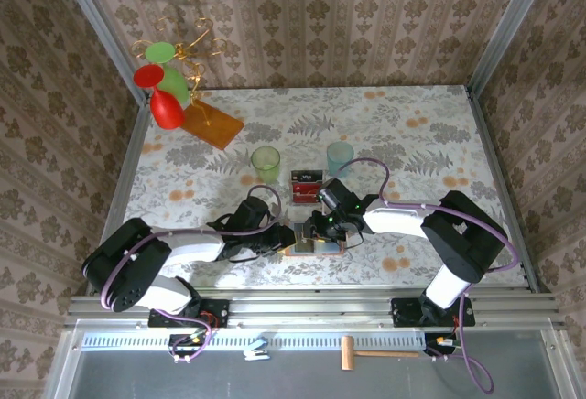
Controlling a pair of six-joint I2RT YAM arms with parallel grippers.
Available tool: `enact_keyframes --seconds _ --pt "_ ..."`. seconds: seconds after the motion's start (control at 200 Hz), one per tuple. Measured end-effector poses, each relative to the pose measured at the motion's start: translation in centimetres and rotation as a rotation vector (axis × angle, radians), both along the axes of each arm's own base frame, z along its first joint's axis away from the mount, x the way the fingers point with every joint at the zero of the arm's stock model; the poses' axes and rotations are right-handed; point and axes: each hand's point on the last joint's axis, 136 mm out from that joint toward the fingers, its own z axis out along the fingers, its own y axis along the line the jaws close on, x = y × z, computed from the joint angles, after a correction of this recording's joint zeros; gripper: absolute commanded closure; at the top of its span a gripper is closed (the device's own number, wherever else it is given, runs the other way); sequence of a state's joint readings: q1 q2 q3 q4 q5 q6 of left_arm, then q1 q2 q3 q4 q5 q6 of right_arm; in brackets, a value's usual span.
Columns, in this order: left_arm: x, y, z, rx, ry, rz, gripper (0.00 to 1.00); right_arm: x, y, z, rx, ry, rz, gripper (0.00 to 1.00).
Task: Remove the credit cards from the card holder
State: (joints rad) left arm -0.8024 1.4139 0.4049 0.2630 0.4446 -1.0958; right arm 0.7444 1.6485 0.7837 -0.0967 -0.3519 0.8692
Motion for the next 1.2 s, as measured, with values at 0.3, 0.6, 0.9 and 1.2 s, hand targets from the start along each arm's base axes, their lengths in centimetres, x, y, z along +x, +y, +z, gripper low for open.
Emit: enact_keyframes --seconds 0.3,0.6,0.9,1.2 --pt "0.0 0.0 0.0 -0.006 -0.005 -0.001 0.72 0.0 -0.3 0.0 -0.018 -0.009 0.010 0.71" --pt "0.0 0.0 0.0 -0.006 -0.005 0.000 0.72 -0.2 -1.0 0.1 -0.054 -0.017 0.012 0.71" --pt "0.0 0.0 0.1 -0.004 -0.004 0.000 0.72 -0.3 -1.5 0.0 -0.074 -0.021 0.014 0.71" --pt "0.4 -0.1 1.4 0.020 -0.010 -0.003 0.78 -0.2 -1.6 1.3 -0.063 -0.047 0.012 0.71"
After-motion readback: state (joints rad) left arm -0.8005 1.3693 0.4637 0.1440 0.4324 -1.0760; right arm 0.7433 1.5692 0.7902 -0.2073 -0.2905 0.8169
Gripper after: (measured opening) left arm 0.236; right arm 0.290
